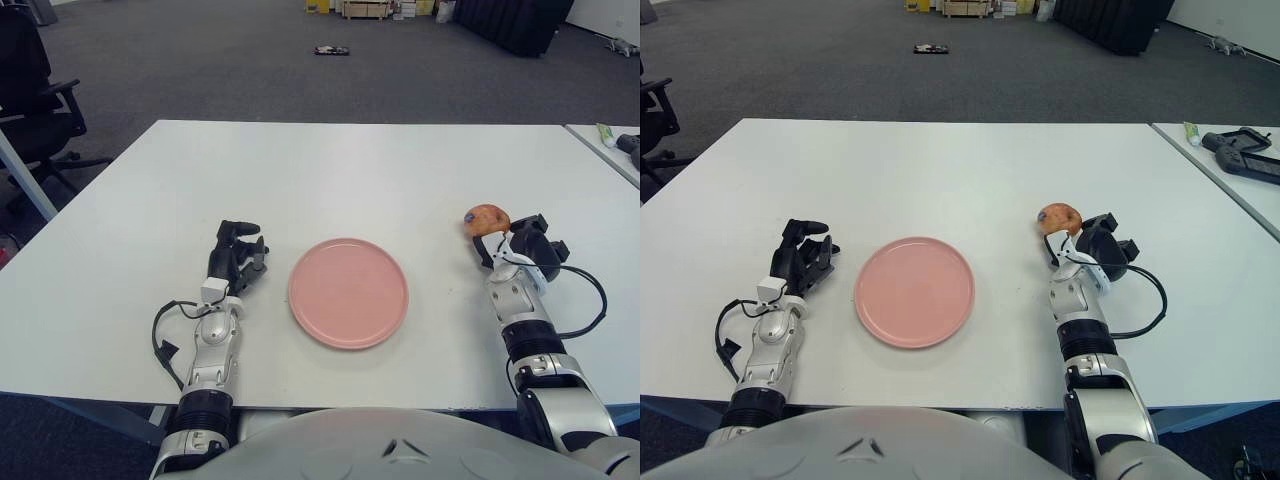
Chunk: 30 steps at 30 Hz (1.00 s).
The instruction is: Put the apple into the plate.
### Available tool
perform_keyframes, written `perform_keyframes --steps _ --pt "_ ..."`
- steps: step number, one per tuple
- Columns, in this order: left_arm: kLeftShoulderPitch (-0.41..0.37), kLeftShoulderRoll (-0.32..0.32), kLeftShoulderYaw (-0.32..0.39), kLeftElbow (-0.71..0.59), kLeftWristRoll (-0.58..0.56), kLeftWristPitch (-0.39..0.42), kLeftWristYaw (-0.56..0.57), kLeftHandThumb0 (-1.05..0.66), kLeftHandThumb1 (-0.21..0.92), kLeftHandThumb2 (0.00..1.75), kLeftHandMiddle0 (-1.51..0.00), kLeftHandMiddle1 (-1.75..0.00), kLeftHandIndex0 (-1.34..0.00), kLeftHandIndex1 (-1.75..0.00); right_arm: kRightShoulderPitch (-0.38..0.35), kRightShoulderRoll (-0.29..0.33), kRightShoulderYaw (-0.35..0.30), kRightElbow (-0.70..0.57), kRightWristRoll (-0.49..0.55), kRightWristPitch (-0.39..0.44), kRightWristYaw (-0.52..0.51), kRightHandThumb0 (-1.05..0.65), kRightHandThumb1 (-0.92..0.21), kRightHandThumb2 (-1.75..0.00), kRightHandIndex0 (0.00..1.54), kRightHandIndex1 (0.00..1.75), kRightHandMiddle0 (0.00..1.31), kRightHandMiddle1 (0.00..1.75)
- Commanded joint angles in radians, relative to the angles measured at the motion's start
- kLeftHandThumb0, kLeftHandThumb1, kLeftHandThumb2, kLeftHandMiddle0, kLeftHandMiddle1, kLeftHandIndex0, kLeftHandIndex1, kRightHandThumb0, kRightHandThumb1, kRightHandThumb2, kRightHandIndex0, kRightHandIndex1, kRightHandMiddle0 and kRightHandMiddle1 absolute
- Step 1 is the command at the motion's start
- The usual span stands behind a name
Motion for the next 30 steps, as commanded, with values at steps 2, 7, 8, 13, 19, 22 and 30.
perform_keyframes --steps 2,7,8,13,19,22,30 --pt "0.013 0.003 0.004 0.017 0.0 0.018 0.008 -0.36 0.8 0.71 -0.49 -1.59 -0.27 -1.75 -0.003 -0.008 -0.006 0.015 0.0 -0.067 -0.043 -0.47 -0.35 -1.27 0.9 1.75 0.58 1.75" --pt "0.011 -0.001 0.006 0.02 0.0 0.011 0.013 -0.36 0.8 0.7 -0.49 -1.6 -0.27 -1.75 -0.006 -0.012 -0.01 0.057 0.005 -0.146 -0.091 -0.48 -0.28 -1.35 1.06 1.75 0.63 1.75" --pt "0.011 -0.001 0.006 0.02 0.0 0.01 0.015 -0.36 0.8 0.7 -0.49 -1.6 -0.27 -1.75 -0.008 -0.011 -0.013 0.065 0.008 -0.161 -0.1 -0.49 -0.28 -1.36 1.07 1.75 0.64 1.75" --pt "0.011 -0.001 0.005 0.018 0.002 0.008 0.017 -0.36 0.8 0.71 -0.5 -1.59 -0.27 -1.75 -0.016 -0.008 -0.022 0.102 0.019 -0.214 -0.132 -0.49 -0.25 -1.39 1.18 1.75 0.66 1.75" --pt "0.009 0.003 0.003 0.018 0.007 0.012 0.019 -0.36 0.79 0.71 -0.49 -1.57 -0.27 -1.75 -0.022 -0.001 -0.035 0.142 0.035 -0.298 -0.177 -0.49 -0.25 -1.4 1.24 1.75 0.66 1.75" --pt "0.009 0.003 0.003 0.019 0.006 0.01 0.018 -0.36 0.79 0.71 -0.49 -1.56 -0.27 -1.75 -0.027 0.0 -0.036 0.164 0.032 -0.334 -0.206 -0.49 -0.25 -1.4 1.26 1.75 0.66 1.75" --pt "0.008 0.005 0.003 0.021 0.008 0.009 0.017 -0.36 0.81 0.69 -0.49 -1.58 -0.26 -1.75 -0.038 -0.001 -0.038 0.212 0.037 -0.409 -0.253 -0.49 -0.25 -1.39 1.28 1.75 0.66 1.75"
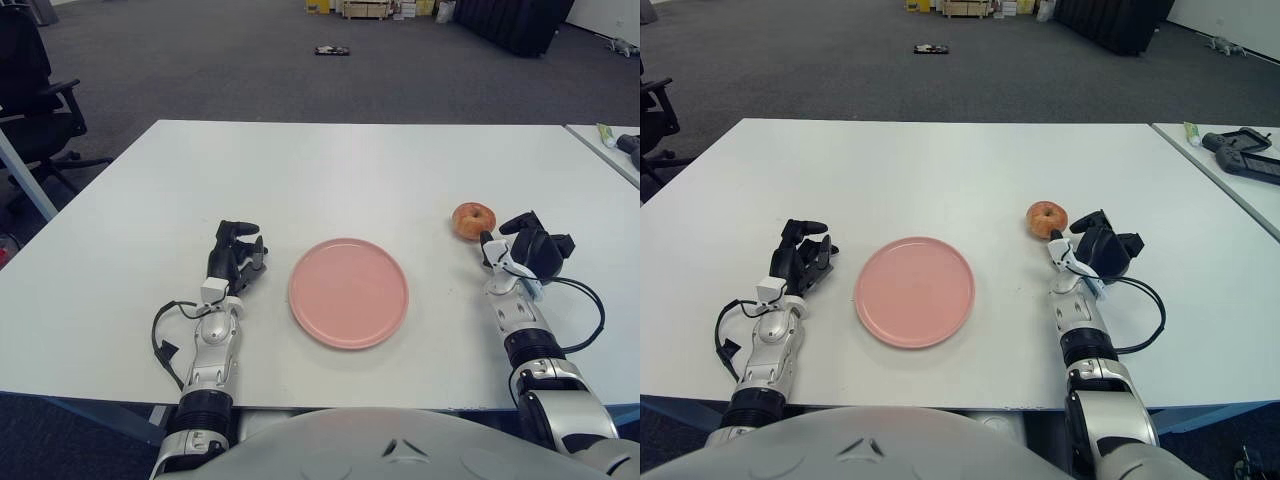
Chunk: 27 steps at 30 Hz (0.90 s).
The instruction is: Put the apple into the plate.
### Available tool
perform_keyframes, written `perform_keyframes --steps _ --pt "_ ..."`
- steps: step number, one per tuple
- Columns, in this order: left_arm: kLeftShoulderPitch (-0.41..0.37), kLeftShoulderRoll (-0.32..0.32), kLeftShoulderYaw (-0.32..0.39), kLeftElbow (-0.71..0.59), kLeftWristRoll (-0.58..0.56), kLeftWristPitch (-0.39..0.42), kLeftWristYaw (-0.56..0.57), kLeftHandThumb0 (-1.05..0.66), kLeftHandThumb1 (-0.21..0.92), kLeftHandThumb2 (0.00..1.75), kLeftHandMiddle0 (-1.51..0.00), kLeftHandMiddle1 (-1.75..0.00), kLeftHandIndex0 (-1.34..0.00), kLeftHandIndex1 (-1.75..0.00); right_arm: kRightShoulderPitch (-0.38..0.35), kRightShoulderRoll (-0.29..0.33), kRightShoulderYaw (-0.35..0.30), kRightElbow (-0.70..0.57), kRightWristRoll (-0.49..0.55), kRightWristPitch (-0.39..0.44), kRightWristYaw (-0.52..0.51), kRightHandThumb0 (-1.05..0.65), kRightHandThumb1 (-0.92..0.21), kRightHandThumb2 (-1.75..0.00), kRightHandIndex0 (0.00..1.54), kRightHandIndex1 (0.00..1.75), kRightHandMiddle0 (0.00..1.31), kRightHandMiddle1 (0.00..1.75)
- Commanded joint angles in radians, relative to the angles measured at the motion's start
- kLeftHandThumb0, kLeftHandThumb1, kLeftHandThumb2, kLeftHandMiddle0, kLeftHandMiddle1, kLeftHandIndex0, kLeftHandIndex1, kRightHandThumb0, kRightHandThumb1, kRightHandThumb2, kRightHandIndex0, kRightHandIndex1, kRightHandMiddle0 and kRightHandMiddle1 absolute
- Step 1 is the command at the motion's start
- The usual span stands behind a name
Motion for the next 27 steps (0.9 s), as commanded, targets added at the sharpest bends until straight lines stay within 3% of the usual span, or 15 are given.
perform_keyframes --steps 1,11,21,22,23,25,27 --pt "0.008 0.006 0.002 0.021 0.004 0.009 0.005 -0.36 0.81 0.69 -0.48 -1.59 -0.26 -1.75 -0.033 0.001 -0.009 0.023 0.018 -0.045 -0.025 -0.49 -0.25 -1.39 1.28 1.75 0.66 1.75" --pt "0.009 0.007 0.003 0.02 0.0 0.014 0.002 -0.36 0.81 0.68 -0.47 -1.58 -0.26 -1.75 -0.044 0.01 -0.018 0.056 0.031 -0.127 -0.071 -0.49 -0.27 -1.37 1.28 1.75 0.64 1.75" --pt "0.008 0.008 0.005 0.022 0.0 0.016 0.005 -0.36 0.82 0.68 -0.48 -1.57 -0.25 -1.75 -0.027 0.019 -0.023 0.03 0.072 -0.242 -0.035 -0.47 -0.34 -1.28 1.13 1.75 0.59 1.75" --pt "0.008 0.008 0.006 0.022 -0.001 0.018 0.005 -0.36 0.82 0.67 -0.48 -1.57 -0.25 -1.75 -0.026 0.021 -0.025 0.023 0.082 -0.255 -0.021 -0.44 -0.43 -1.16 0.86 1.75 0.52 1.75" --pt "0.008 0.007 0.006 0.022 -0.002 0.018 0.005 -0.36 0.82 0.67 -0.48 -1.57 -0.25 -1.75 -0.025 0.021 -0.023 0.017 0.088 -0.267 -0.004 -0.43 -0.47 -1.11 0.77 1.75 0.49 1.75" --pt "0.008 0.007 0.006 0.023 -0.002 0.018 0.006 -0.36 0.82 0.67 -0.48 -1.57 -0.25 -1.75 -0.025 0.019 -0.016 0.008 0.09 -0.273 0.018 -0.5 -0.48 -1.01 0.35 1.62 0.24 1.52" --pt "0.007 0.007 0.006 0.023 -0.001 0.017 0.005 -0.36 0.82 0.68 -0.48 -1.57 -0.26 -1.75 -0.025 0.016 -0.01 0.001 0.094 -0.276 0.045 -0.55 -0.47 -0.97 0.18 1.42 0.12 1.27"
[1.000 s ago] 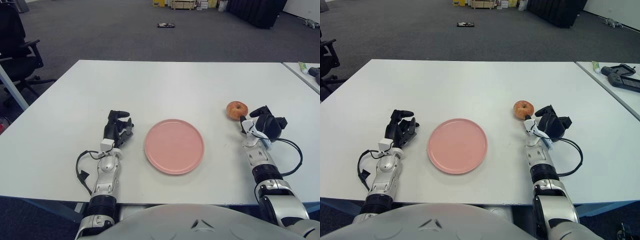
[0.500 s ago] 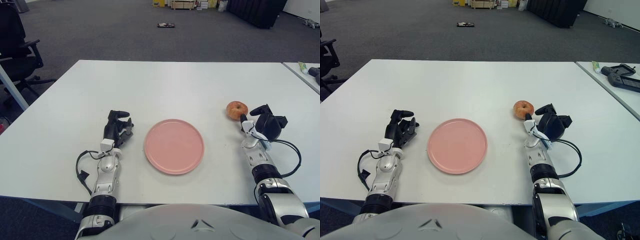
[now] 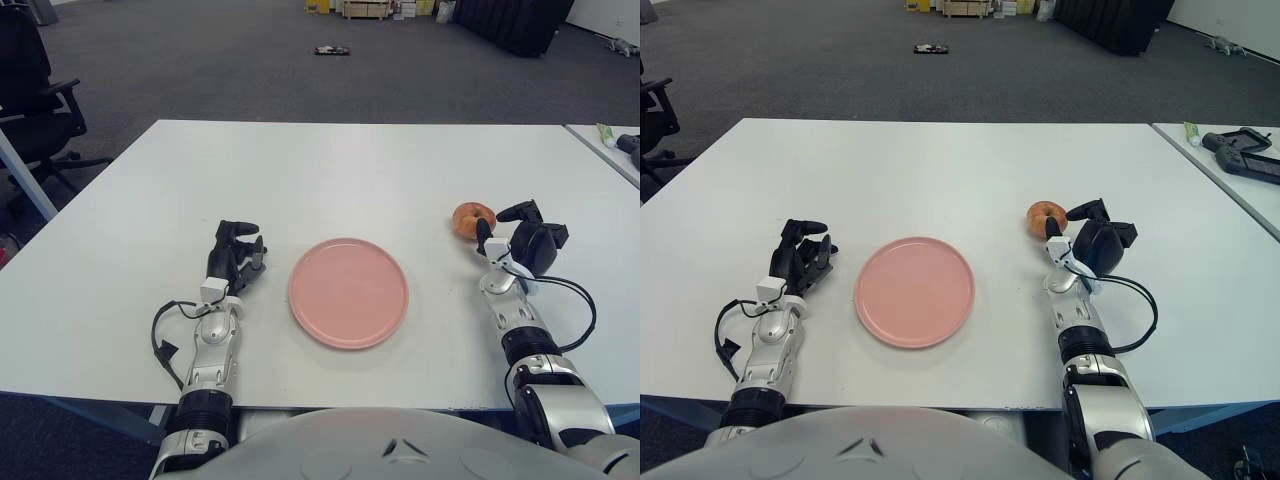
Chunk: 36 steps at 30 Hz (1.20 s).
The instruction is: Put the apple into the plate.
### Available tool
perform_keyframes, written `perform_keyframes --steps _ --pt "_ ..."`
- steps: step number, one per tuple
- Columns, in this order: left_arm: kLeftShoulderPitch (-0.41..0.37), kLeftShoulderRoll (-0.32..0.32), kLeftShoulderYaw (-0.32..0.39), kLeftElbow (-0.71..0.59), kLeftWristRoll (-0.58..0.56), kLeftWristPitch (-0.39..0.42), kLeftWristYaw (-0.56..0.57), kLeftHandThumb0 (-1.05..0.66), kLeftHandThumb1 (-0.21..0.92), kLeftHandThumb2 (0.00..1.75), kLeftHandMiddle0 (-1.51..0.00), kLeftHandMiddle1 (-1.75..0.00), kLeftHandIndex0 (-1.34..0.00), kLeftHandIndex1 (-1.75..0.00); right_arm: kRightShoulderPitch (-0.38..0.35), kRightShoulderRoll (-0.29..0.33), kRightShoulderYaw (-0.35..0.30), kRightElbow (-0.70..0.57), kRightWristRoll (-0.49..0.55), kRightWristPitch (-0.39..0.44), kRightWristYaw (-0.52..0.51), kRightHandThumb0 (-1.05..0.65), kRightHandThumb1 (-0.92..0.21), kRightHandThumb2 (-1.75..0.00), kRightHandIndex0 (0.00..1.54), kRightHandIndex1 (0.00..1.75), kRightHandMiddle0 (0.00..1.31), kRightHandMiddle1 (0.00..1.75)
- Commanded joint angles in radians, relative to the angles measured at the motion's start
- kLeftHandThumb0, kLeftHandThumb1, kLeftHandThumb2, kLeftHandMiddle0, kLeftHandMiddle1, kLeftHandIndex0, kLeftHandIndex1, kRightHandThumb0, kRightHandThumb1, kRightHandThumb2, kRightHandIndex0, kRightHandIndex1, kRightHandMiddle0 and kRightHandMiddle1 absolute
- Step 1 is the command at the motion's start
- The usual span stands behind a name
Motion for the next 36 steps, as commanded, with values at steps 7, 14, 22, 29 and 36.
perform_keyframes --steps 7,14,22,29,36 --pt "0.006 0.008 0.003 0.024 0.005 0.016 0.006 -0.36 0.8 0.7 -0.5 -1.58 -0.26 -1.75 -0.005 -0.018 0.025 -0.04 0.011 -0.036 0.14 -0.77 -0.59 -0.74 0.01 0.21 0.01 0.4" --pt "0.005 0.005 0.003 0.025 0.002 0.018 0.005 -0.36 0.79 0.71 -0.51 -1.56 -0.27 -1.75 -0.023 -0.038 0.057 -0.041 -0.011 -0.022 0.206 -0.93 -0.69 -0.5 0.0 0.01 0.0 0.03" --pt "0.005 0.004 0.002 0.025 0.002 0.013 0.006 -0.36 0.79 0.71 -0.5 -1.59 -0.27 -1.75 -0.054 -0.039 0.075 -0.061 -0.014 0.039 0.289 -0.96 -0.7 -0.36 0.0 0.0 0.0 0.0" --pt "0.008 0.0 0.003 0.022 -0.001 0.013 0.007 -0.36 0.79 0.71 -0.49 -1.58 -0.27 -1.75 -0.11 -0.045 0.116 -0.036 -0.045 0.087 0.329 -0.93 -0.66 -0.34 0.0 0.0 0.0 0.0" --pt "0.009 -0.004 0.004 0.021 -0.003 0.015 0.008 -0.36 0.8 0.7 -0.49 -1.57 -0.27 -1.75 -0.191 -0.06 0.154 0.077 -0.063 0.08 0.374 -1.04 -0.72 -0.3 0.0 0.0 0.0 0.0"
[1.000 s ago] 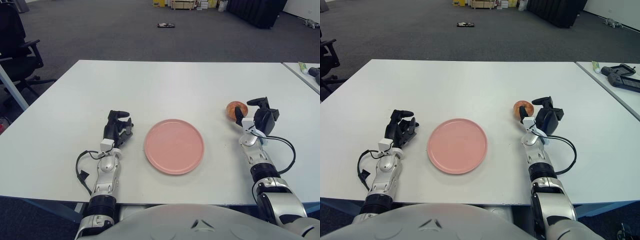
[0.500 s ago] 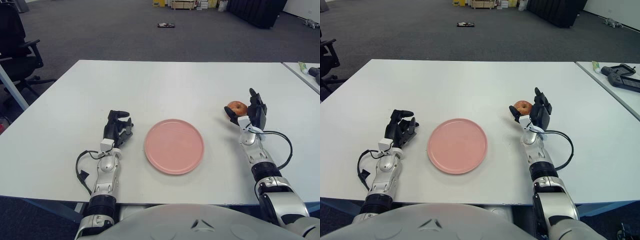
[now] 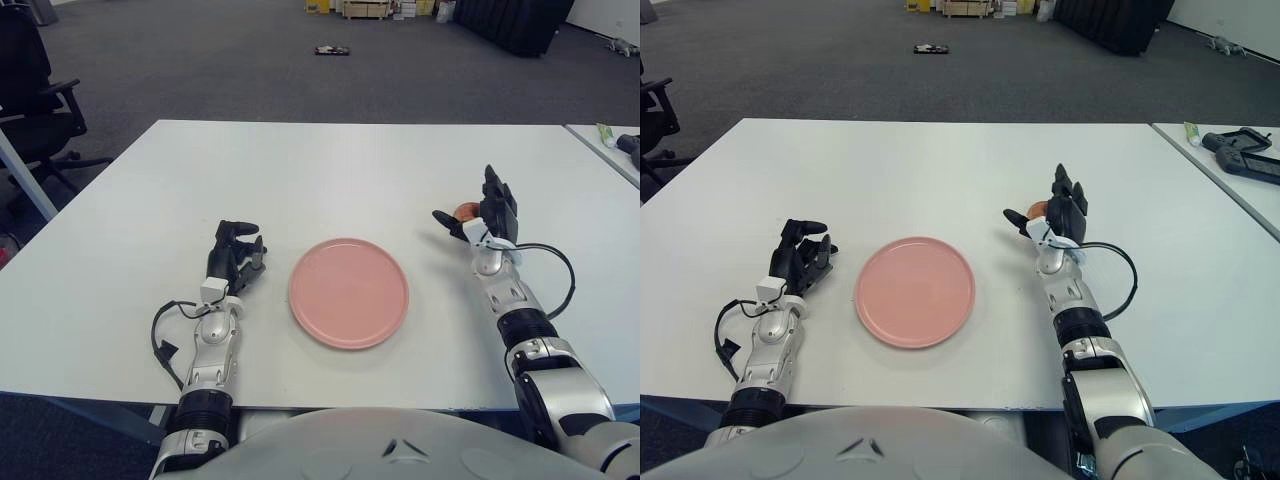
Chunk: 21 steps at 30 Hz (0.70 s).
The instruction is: Put the apple into the plate.
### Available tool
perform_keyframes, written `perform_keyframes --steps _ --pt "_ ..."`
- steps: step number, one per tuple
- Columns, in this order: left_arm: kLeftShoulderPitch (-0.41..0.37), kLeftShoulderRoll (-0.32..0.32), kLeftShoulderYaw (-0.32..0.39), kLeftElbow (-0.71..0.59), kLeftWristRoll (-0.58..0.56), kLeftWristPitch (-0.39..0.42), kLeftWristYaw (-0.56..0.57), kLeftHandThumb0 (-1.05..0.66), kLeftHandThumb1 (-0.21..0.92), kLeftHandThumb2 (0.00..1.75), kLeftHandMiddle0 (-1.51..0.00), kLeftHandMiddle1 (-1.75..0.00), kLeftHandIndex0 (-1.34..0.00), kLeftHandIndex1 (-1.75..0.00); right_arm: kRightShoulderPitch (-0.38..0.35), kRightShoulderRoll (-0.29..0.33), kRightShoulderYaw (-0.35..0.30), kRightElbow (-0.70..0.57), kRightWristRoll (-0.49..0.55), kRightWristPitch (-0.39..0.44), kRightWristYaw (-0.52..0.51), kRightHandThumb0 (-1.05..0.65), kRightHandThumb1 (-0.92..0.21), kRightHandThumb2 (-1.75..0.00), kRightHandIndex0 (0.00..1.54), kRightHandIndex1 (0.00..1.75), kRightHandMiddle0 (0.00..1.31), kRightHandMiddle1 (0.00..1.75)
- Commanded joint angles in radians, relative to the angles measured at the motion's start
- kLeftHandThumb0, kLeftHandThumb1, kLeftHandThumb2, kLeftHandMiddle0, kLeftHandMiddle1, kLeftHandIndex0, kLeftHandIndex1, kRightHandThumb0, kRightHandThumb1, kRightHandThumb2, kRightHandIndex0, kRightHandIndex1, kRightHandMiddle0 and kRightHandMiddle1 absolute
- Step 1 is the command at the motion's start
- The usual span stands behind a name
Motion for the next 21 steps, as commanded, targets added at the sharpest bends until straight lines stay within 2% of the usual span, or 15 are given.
perform_keyframes --steps 1,9,13,15,19,21 --pt "0.011 -0.003 0.003 0.02 -0.003 0.015 0.008 -0.36 0.8 0.7 -0.49 -1.57 -0.27 -1.75 -0.076 -0.021 0.021 0.089 -0.014 -0.006 0.024 -1.04 -0.72 -0.3 0.0 0.0 0.0 0.0" --pt "0.011 -0.003 0.004 0.022 -0.003 0.014 0.008 -0.36 0.81 0.68 -0.49 -1.55 -0.26 -1.75 -0.215 -0.02 0.051 0.35 -0.006 -0.048 0.056 -1.05 -0.76 -0.28 0.0 0.0 0.0 0.0" --pt "0.011 -0.002 0.006 0.026 -0.004 0.007 0.009 -0.36 0.82 0.67 -0.49 -1.55 -0.25 -1.75 -0.269 -0.021 0.054 0.446 -0.002 -0.046 0.062 -0.96 -0.74 -0.33 0.0 0.0 0.0 0.01" --pt "0.011 -0.002 0.006 0.028 -0.003 0.004 0.01 -0.36 0.82 0.67 -0.5 -1.55 -0.25 -1.75 -0.283 -0.023 0.056 0.476 -0.003 -0.043 0.058 -0.9 -0.65 -0.52 0.0 0.0 0.0 0.17" --pt "0.011 -0.002 0.007 0.028 -0.003 0.004 0.011 -0.36 0.82 0.68 -0.5 -1.55 -0.26 -1.75 -0.297 -0.024 0.065 0.506 -0.007 -0.026 0.048 -0.81 -0.59 -0.66 0.03 0.03 0.0 0.4" --pt "0.012 -0.002 0.007 0.028 -0.003 0.005 0.012 -0.36 0.81 0.68 -0.5 -1.55 -0.26 -1.75 -0.301 -0.025 0.068 0.519 -0.007 -0.009 0.048 -0.75 -0.54 -0.75 0.02 0.21 0.0 0.57"
